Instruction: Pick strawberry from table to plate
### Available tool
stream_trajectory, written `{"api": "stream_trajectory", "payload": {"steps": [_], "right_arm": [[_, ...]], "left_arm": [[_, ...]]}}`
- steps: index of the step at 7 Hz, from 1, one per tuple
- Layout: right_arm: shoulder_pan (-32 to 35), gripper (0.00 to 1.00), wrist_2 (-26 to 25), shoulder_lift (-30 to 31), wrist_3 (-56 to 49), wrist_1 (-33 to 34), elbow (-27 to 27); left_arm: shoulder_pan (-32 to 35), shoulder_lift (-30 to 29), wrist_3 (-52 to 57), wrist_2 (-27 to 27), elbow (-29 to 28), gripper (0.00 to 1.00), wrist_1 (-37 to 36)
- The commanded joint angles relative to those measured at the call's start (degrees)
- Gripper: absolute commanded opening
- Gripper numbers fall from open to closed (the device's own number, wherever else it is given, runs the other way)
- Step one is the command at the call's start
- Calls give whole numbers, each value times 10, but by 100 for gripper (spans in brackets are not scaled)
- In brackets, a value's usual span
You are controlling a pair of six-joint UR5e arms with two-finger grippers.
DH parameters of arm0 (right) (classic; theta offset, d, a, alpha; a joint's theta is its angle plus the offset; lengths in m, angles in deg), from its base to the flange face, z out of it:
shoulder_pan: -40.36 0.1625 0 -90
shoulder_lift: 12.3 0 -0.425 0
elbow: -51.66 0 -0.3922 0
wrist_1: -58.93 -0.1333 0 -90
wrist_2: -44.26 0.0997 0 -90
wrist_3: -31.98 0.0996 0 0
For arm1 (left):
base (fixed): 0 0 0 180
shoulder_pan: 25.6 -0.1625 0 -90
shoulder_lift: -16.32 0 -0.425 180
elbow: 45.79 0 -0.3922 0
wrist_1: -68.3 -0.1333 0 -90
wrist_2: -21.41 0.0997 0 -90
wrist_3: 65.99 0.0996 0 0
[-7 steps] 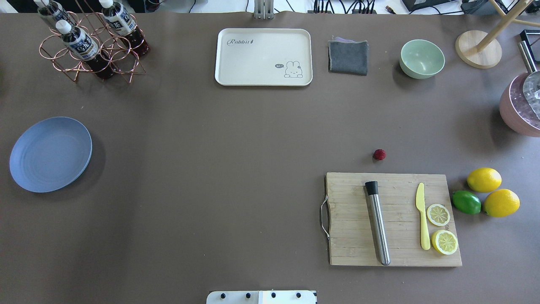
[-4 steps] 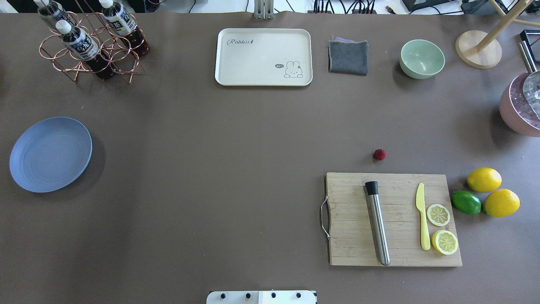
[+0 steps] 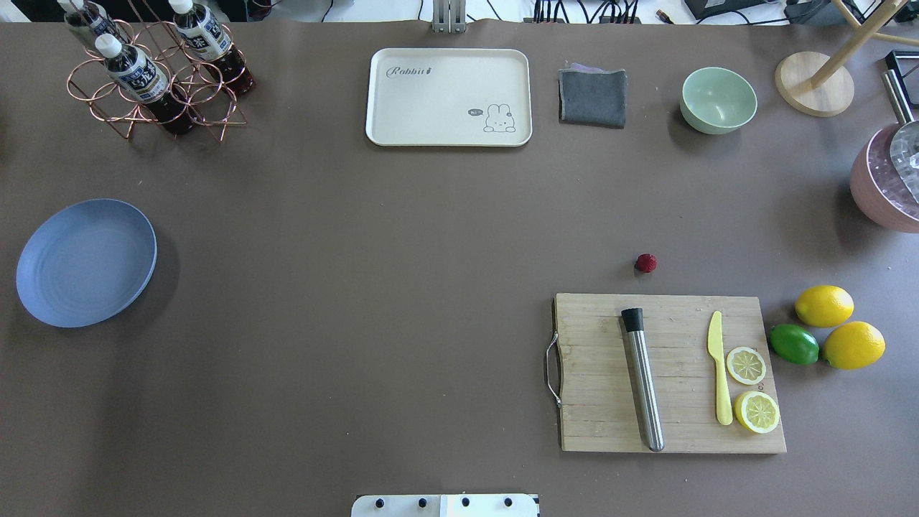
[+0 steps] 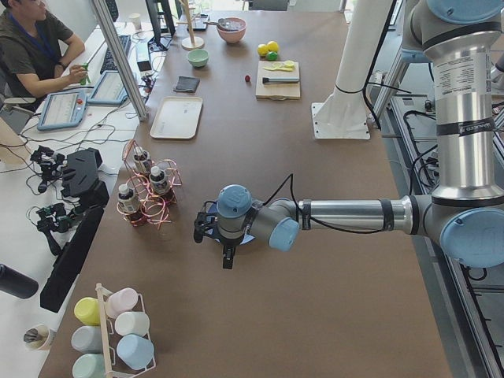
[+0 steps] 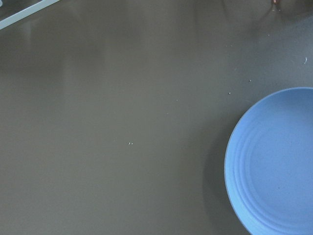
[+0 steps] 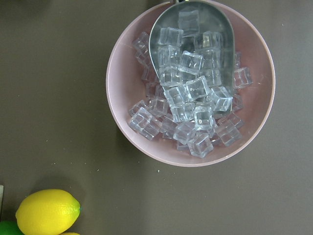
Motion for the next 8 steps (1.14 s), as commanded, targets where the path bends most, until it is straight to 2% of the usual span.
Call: {"api": "stream_trajectory", "payload": {"steps": [1,2,4,6,7,8], "right_arm": [[0,100,1,-1,-1,-1,-5],[0,100,2,-1,-1,-1,-5],[0,100,2,-2,-1,-1,-6],[0,100,2,-2,-1,-1,-9],[0,100,2,-2,-1,-1,-9],[0,100,2,-2,-1,-1,-9]], "left_arm": [[-78,-34,-128,40,-89,97,146],[-110,-51,-166,53,-97,97,154],[-121,-61,-169,62,-117,95,155],[-140,-63,-172,78,-140,87,191],[-141,-63,-179,78,-137,68,192],[-141,-64,-204,77,-134,44,195]]}}
